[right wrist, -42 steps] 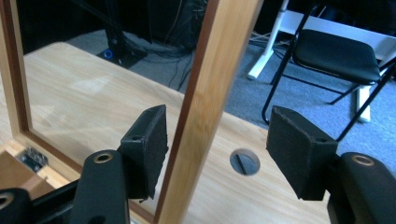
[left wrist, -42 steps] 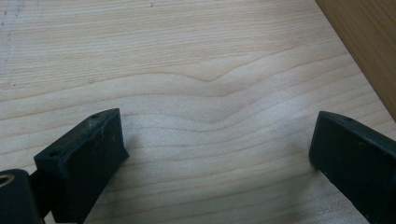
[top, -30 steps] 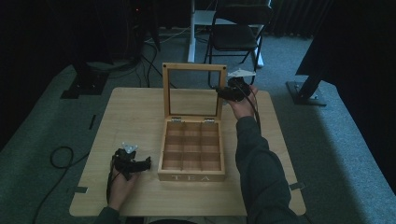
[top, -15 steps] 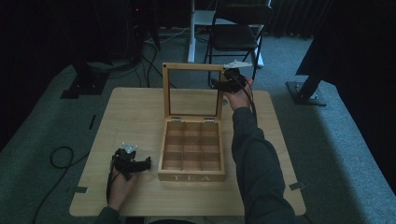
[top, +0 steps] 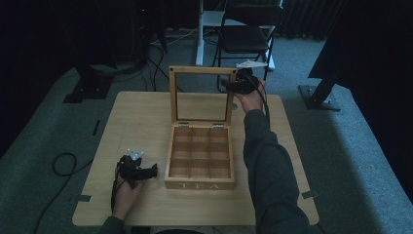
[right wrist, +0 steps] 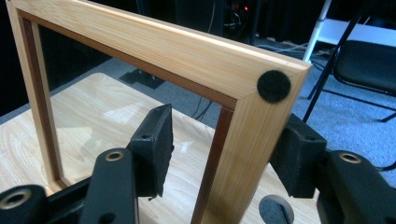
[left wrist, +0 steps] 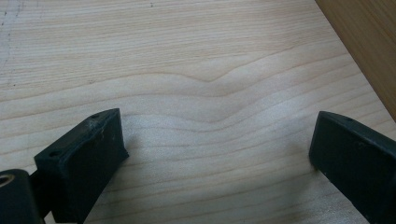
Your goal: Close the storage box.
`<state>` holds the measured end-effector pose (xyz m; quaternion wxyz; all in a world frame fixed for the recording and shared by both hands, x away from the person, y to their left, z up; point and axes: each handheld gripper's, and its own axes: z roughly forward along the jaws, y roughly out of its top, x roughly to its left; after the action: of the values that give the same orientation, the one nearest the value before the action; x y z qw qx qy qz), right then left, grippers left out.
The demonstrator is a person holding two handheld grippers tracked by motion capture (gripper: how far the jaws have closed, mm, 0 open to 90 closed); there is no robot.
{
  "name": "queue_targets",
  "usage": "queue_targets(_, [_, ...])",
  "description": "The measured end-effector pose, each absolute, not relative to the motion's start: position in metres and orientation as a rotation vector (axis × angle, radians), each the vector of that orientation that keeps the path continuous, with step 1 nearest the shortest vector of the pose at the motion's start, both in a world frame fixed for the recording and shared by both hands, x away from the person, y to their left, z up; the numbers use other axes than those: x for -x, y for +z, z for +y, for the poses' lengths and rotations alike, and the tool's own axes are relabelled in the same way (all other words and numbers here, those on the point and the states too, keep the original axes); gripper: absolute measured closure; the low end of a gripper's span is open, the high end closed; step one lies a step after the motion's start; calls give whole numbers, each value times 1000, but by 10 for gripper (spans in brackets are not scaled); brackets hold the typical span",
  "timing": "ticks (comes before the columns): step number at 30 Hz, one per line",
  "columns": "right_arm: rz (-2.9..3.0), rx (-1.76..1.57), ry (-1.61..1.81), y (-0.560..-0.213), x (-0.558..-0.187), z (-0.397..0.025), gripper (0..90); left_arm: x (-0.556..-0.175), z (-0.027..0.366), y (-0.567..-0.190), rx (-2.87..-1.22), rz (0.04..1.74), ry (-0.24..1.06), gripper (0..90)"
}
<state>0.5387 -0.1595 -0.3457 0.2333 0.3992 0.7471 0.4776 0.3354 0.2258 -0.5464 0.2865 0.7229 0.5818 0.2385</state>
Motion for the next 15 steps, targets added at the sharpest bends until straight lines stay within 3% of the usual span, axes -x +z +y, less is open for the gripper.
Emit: queue_targets(15, [2018, -1030, 1367, -339, -488, -166, 508, -335, 226, -546, -1936, 1554, 637, 35])
